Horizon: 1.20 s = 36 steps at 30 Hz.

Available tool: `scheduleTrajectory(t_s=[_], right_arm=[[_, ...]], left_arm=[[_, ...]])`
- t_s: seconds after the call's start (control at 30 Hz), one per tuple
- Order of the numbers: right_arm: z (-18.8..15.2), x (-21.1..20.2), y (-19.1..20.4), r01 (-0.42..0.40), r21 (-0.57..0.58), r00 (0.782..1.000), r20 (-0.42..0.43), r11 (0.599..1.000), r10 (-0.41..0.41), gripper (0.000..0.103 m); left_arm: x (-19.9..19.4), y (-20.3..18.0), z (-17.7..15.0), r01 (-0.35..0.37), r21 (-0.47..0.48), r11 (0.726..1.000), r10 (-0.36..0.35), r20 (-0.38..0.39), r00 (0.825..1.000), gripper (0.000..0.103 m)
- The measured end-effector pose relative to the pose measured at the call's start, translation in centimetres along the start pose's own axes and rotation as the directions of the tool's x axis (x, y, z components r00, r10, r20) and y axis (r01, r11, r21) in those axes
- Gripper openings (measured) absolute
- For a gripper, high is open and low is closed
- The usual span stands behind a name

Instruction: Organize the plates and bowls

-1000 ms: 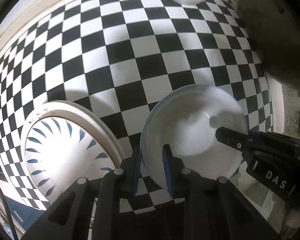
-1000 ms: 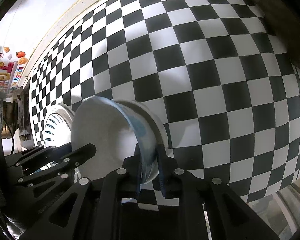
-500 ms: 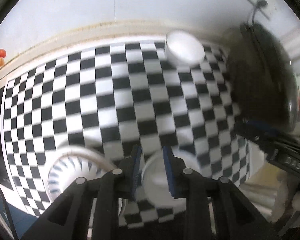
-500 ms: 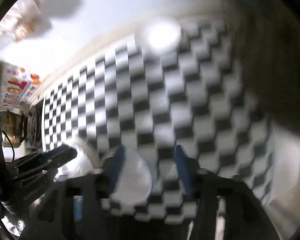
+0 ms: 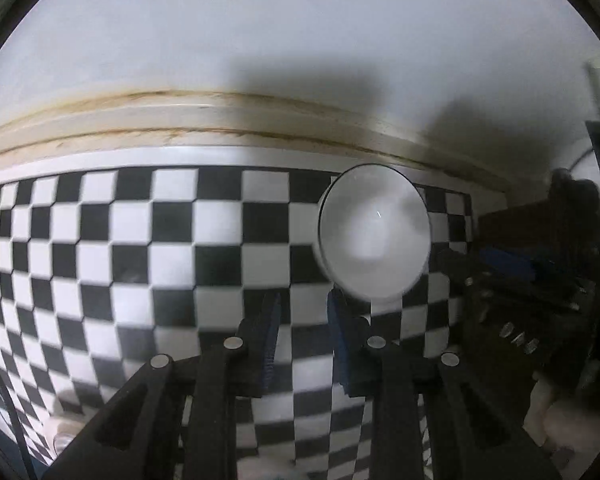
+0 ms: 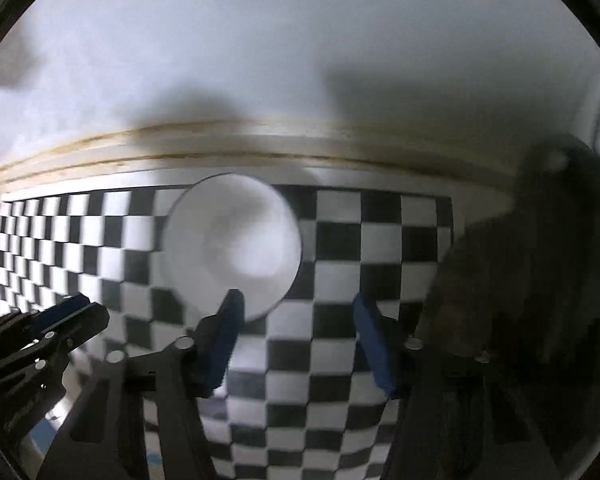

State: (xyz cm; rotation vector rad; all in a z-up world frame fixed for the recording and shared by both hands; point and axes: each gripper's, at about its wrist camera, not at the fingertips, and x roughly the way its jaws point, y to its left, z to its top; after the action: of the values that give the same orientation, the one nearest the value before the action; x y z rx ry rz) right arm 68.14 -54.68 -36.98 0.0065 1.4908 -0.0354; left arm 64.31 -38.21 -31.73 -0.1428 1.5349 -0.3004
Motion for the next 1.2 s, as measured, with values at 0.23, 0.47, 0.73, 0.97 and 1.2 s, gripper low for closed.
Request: scheduleTrajectory(t_s=[0.23, 0.47, 0.73, 0.97, 1.2], right_arm=[[3.0, 5.4, -0.2, 0.035, 0.010, 0.996, -0.087, 0.999, -0.034, 0.032], [3.7, 7.5, -1.3, -0.064, 0.086, 0.988, -0.136, 0.994, 0.076, 0.008], [4.0, 7.2, -1.5, -0.068, 0.083, 0.985, -0.155, 0.994, 0.081, 0.007], [3.8, 7.3, -1.6, -0.081, 0.085, 0.983, -0.159, 0.993, 0.094, 0.007], [4.1, 7.5, -1.8, -0.085, 0.073, 0.981, -0.166, 0.994, 0.096, 0.007]], left_arm=[[5.5, -0.9, 3.7, -0.025, 0.003, 1.000, 0.025, -0.095, 0.995, 0.019], [8.1, -1.7, 4.6, -0.038, 0.045, 0.998, 0.044, -0.132, 0.990, 0.008], [10.6, -2.4, 5.1, -0.031, 0.058, 0.998, 0.043, -0.204, 0.978, 0.011], [11.4, -3.1, 5.4, -0.001, 0.086, 0.996, 0.015, -0.165, 0.986, 0.012], [11.6, -2.2, 6.3, 0.079, 0.009, 0.997, -0.077, -0.146, 0.986, 0.014]])
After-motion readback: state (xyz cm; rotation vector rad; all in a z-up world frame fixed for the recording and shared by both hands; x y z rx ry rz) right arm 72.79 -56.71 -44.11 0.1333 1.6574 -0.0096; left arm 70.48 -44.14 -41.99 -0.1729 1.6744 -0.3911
